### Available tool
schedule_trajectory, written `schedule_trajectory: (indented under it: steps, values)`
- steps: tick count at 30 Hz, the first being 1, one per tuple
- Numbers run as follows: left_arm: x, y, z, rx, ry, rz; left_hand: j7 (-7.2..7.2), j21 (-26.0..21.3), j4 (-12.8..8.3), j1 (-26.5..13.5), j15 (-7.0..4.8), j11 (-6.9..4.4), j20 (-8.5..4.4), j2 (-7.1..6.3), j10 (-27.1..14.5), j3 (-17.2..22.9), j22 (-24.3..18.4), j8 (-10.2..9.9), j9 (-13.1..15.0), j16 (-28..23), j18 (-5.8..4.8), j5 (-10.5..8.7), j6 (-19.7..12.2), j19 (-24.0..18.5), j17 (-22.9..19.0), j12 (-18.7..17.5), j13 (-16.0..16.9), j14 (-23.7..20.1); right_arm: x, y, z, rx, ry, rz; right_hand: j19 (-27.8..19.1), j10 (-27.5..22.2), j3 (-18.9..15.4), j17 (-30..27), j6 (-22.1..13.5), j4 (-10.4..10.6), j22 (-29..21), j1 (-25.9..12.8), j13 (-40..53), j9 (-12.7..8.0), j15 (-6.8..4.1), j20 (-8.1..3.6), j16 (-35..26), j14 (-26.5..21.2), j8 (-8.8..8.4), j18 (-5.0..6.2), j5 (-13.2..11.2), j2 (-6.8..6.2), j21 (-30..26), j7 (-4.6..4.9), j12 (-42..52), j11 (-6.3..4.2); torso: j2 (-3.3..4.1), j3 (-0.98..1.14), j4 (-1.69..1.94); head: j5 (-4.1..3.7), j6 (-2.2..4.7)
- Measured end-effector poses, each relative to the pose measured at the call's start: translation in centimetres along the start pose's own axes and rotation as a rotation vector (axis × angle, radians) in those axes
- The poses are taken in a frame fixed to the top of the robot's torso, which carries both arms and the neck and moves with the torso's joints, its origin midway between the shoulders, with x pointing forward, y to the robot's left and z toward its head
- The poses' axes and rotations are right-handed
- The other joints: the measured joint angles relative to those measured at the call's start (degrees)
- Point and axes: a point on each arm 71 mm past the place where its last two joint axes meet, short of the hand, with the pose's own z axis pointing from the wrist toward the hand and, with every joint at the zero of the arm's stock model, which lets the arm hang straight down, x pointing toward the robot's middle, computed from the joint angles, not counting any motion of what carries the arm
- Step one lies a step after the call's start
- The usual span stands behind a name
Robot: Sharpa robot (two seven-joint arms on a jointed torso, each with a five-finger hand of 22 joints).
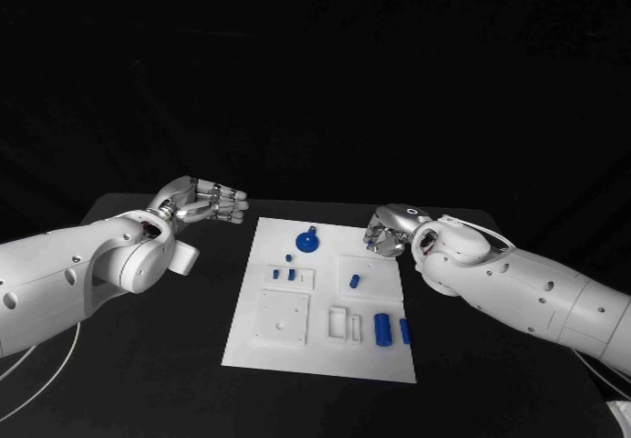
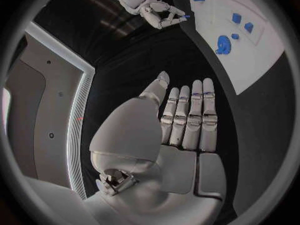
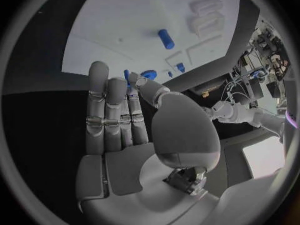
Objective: Assemble the parts on the task board
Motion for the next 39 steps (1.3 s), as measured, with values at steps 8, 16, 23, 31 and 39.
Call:
schedule_trajectory:
  steps: [8,16,23,31,39]
  values:
    - [0.1,0.0,0.0,0.001,0.002,-0.001,0.00,0.00,0.00,0.00,0.00,0.00,0.00,0.00,0.00,0.00,0.00,0.00,0.00,0.00,0.00,0.00,0.00,0.00,0.00,0.00,0.00,0.00,-0.9,3.1,-0.2,-0.075,-0.018,0.053,0.00,0.00,0.00,0.00,-0.01,0.00,0.24,0.00,-0.01,-0.02,0.00,0.00,-0.01,0.00,-0.01,-0.05,0.00,-0.01,-0.26,0.00,-0.01,-0.01,0.05,-0.02,0.10,0.99,0.52]
    - [0.6,-0.2,0.3,0.005,0.012,-0.003,0.00,0.00,0.00,0.00,0.00,0.00,0.00,0.00,0.00,0.00,0.01,0.00,0.00,0.00,0.00,0.00,0.00,0.00,0.00,0.00,0.00,0.00,-1.0,7.3,-0.4,-0.174,-0.028,0.097,0.21,0.30,-0.24,-0.01,-0.01,0.23,0.63,-0.16,-0.03,-0.03,0.00,-0.03,-0.07,0.00,-0.10,-0.12,-0.01,-0.16,-0.73,0.00,-0.09,-0.33,0.05,-0.09,0.18,2.69,0.79]
    - [1.0,-0.3,0.4,0.010,0.020,-0.005,0.00,0.24,0.16,0.00,0.00,0.00,0.00,0.00,0.00,0.16,-0.21,0.00,0.00,0.00,0.00,0.00,0.00,0.00,0.00,0.00,0.00,0.00,0.9,10.5,-0.7,-0.243,-0.004,0.076,0.32,0.37,-0.06,-0.01,-0.02,0.05,1.28,-0.16,-0.07,-0.01,0.01,-0.11,0.29,0.01,-0.11,-0.45,-0.01,-0.17,-0.84,0.01,-0.23,-0.43,0.07,-0.09,0.18,4.18,0.77]
    - [1.1,-0.4,0.4,0.010,0.020,-0.005,0.00,0.24,0.16,0.00,0.00,0.00,0.00,0.00,0.00,0.16,-0.27,0.00,0.00,0.00,0.00,0.00,0.00,0.00,0.00,0.00,0.00,0.00,3.0,13.1,-1.2,-0.289,0.023,0.029,0.32,0.83,0.19,-0.01,-0.02,0.16,1.56,-0.54,-0.07,0.02,0.01,-0.11,0.29,0.01,-0.11,-0.53,-0.02,-0.54,-1.06,0.01,-0.20,-0.58,0.12,0.02,0.18,4.98,0.44]
    - [1.5,-0.5,0.6,0.013,0.028,-0.006,0.00,0.24,0.16,0.00,0.00,0.00,0.00,0.00,0.00,0.16,-0.26,0.00,0.00,0.00,0.00,0.00,0.00,0.00,0.00,0.00,0.00,0.00,5.0,14.6,-1.4,-0.316,0.063,-0.001,0.32,0.84,0.19,-0.09,-0.03,0.16,1.68,-0.52,-0.06,0.02,0.01,-0.10,0.29,0.00,-0.11,-0.44,-0.06,-0.53,-1.33,0.01,-0.01,-0.59,0.13,0.00,0.14,5.97,-0.15]
